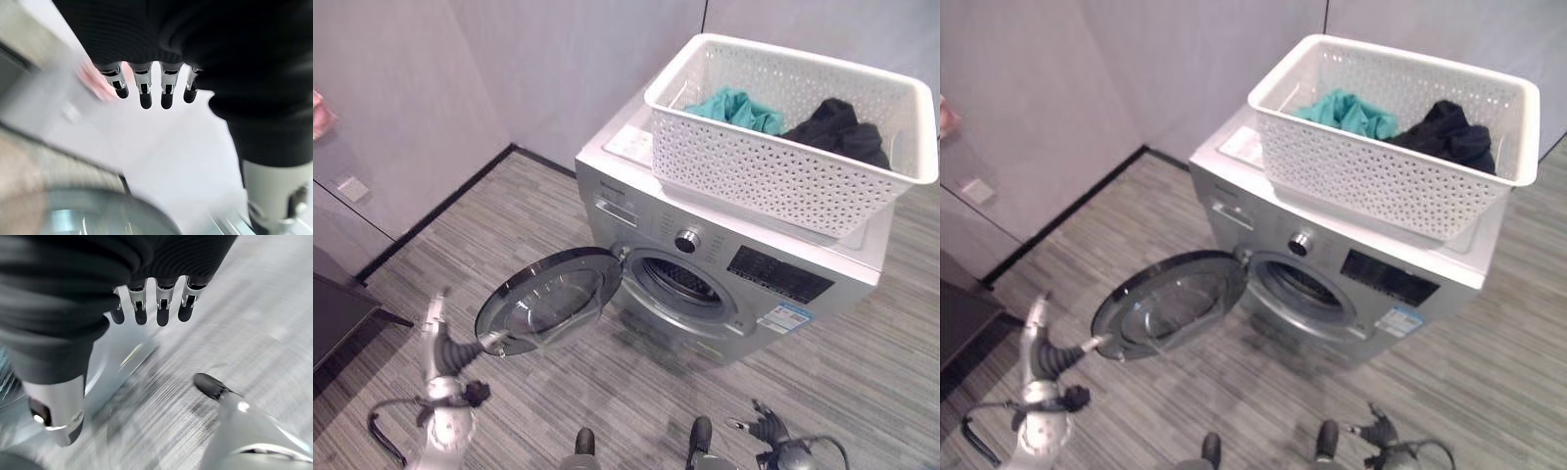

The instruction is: Grab the laundry basket,head to the washer,open it,put in the laundry and shut it.

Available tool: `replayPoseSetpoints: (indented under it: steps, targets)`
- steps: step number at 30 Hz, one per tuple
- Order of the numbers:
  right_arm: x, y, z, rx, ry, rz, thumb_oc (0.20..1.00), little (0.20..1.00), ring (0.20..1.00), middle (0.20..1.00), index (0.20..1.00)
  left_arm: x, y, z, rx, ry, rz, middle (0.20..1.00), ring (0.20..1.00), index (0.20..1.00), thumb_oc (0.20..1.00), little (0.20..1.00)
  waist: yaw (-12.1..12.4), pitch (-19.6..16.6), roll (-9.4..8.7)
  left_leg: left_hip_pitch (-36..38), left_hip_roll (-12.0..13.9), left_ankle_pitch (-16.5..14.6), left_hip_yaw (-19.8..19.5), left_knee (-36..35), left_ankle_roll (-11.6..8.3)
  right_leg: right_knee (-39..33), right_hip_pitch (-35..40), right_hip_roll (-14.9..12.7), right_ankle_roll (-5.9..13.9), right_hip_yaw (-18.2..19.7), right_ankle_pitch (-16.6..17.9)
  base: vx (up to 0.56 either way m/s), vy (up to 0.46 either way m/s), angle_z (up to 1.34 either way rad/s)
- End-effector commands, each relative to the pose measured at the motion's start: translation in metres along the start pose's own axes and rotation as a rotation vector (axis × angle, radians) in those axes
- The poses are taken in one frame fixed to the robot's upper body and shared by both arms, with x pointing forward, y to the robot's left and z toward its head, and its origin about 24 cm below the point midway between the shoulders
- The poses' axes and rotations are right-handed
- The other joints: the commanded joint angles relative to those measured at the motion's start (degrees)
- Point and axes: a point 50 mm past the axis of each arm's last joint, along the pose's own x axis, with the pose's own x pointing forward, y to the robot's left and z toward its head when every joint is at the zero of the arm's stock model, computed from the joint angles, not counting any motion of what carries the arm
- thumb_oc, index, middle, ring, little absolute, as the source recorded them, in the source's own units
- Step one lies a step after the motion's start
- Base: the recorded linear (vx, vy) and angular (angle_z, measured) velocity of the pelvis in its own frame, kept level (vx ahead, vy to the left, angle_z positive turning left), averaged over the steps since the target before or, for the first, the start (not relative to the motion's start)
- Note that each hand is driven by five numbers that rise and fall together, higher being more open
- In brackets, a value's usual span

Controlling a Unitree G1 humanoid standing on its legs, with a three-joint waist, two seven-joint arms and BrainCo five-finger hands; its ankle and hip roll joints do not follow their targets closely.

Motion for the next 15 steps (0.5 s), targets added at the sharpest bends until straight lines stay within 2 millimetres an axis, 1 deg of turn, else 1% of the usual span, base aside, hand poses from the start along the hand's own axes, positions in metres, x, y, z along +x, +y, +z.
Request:
replayPoseSetpoints:
  steps: [1,2,3,4,5,7,9,10,11,12,13,14,15]
  targets:
    - [0.004,-0.011,0.001,0.221,0.039,-0.089,1.000,1.000,1.000,1.000,1.000,0.001,-0.015,-0.007,-0.190,0.056,-0.186,1.000,1.000,1.000,1.000,1.000,-0.5,-1.8,-3.74,0.1,-2.5,-2.8,0.7,0.3,3.31,0.1,2.7,-2.9,2.74,2.6,-4.1,0.03,0.034,-0.05]
    - [0.005,-0.018,0.002,0.254,0.051,-0.119,1.000,1.000,1.000,1.000,1.000,-0.011,-0.036,-0.023,-0.281,0.182,-0.289,1.000,1.000,1.000,1.000,1.000,-0.7,-2.2,-3.72,1.0,-2.7,-3.1,1.0,0.3,3.66,0.1,3.3,-2.9,2.86,2.9,-4.0,0.03,0.025,-0.07]
    - [0.005,-0.019,0.002,0.255,0.051,-0.120,1.000,1.000,1.000,1.000,1.000,-0.010,-0.037,-0.023,-0.283,0.181,-0.290,1.000,1.000,1.000,1.000,1.000,-0.7,-2.1,-3.65,1.1,-2.7,-3.1,1.0,0.3,3.67,0.1,3.3,-2.9,2.87,3.0,-4.0,0.02,0.025,-0.03]
    - [0.005,-0.022,0.002,0.267,0.059,-0.133,1.000,1.000,1.000,1.000,1.000,-0.017,-0.049,-0.033,-0.308,0.254,-0.338,1.000,1.000,1.000,1.000,1.000,-0.9,-2.2,-3.60,1.5,-2.8,-3.2,1.1,0.3,3.85,0.1,3.5,-2.9,2.91,3.2,-3.9,0.00,0.024,-0.12]
    - [0.007,-0.026,0.008,0.292,0.050,-0.153,1.000,1.000,1.000,1.000,1.000,-0.027,-0.067,-0.051,-0.272,0.367,-0.409,1.000,1.000,1.000,1.000,1.000,-1.3,-2.7,-3.66,2.1,-2.9,-3.4,1.3,0.3,3.98,0.1,3.8,-3.0,3.03,3.4,-3.8,0.00,0.031,-0.20]
    - [0.009,-0.026,0.020,0.300,0.010,-0.157,1.000,1.000,1.000,1.000,1.000,-0.036,-0.076,-0.071,-0.229,0.473,-0.421,1.000,1.000,1.000,1.000,1.000,-1.8,-3.2,-3.89,2.5,-3.1,-3.7,1.7,0.3,3.97,0.1,3.8,-3.2,3.27,3.7,-3.7,-0.01,0.022,-0.22]
    - [0.010,-0.023,0.029,0.338,-0.034,-0.149,1.000,1.000,1.000,1.000,1.000,-0.041,-0.079,-0.086,-0.202,0.555,-0.396,1.000,1.000,1.000,1.000,1.000,-2.1,-3.5,-4.22,2.6,-3.1,-3.7,2.0,0.3,3.87,0.1,3.6,-3.2,3.34,3.9,-3.5,-0.01,0.009,-0.08]
    - [0.009,-0.021,0.040,0.421,-0.092,-0.145,1.000,1.000,1.000,1.000,1.000,-0.053,-0.087,-0.105,-0.151,0.683,-0.386,1.000,1.000,1.000,1.000,1.000,-2.6,-3.8,-4.76,2.8,-3.3,-3.8,2.4,0.3,3.88,0.1,3.4,-3.3,3.33,4.3,-3.3,-0.01,0.006,-0.09]
    - [0.009,-0.021,0.046,0.451,-0.126,-0.148,1.000,1.000,1.000,1.000,1.000,-0.060,-0.089,-0.113,-0.132,0.740,-0.390,1.000,1.000,1.000,1.000,1.000,-2.8,-4.0,-5.02,2.9,-3.4,-3.9,2.5,0.3,3.90,0.1,3.4,-3.3,3.37,4.6,-3.2,0.00,0.008,-0.10]
    - [0.007,-0.025,0.057,0.470,-0.179,-0.160,1.000,1.000,1.000,1.000,1.000,-0.067,-0.092,-0.118,-0.115,0.785,-0.400,1.000,1.000,1.000,1.000,1.000,-3.2,-4.1,-5.12,3.1,-3.5,-4.0,2.7,0.3,3.93,0.1,3.3,-3.4,3.45,4.8,-3.1,0.01,0.004,-0.11]
    - [0.007,-0.025,0.057,0.470,-0.179,-0.161,1.000,1.000,1.000,1.000,1.000,-0.066,-0.093,-0.118,-0.115,0.785,-0.400,1.000,1.000,1.000,1.000,1.000,-3.1,-4.0,-5.09,3.1,-3.5,-4.0,2.7,0.3,3.94,0.1,3.4,-3.4,3.45,4.8,-3.1,0.01,0.019,-0.17]
    - [0.002,-0.038,0.085,0.500,-0.316,-0.199,1.000,1.000,1.000,1.000,1.000,-0.073,-0.095,-0.123,-0.073,0.824,-0.421,1.000,1.000,1.000,1.000,1.000,-3.7,-4.1,-5.10,3.4,-3.6,-4.3,3.1,0.3,4.04,0.1,3.3,-3.4,3.54,5.2,-3.0,0.00,0.025,-0.17]
    - [-0.003,-0.045,0.101,0.524,-0.399,-0.219,1.000,1.000,1.000,1.000,1.000,-0.078,-0.096,-0.127,-0.094,0.871,-0.413,1.000,1.000,1.000,1.000,1.000,-4.1,-4.2,-5.13,3.5,-3.7,-4.4,3.3,0.3,4.12,0.1,3.1,-3.5,3.58,5.4,-2.9,0.01,0.040,-0.16]
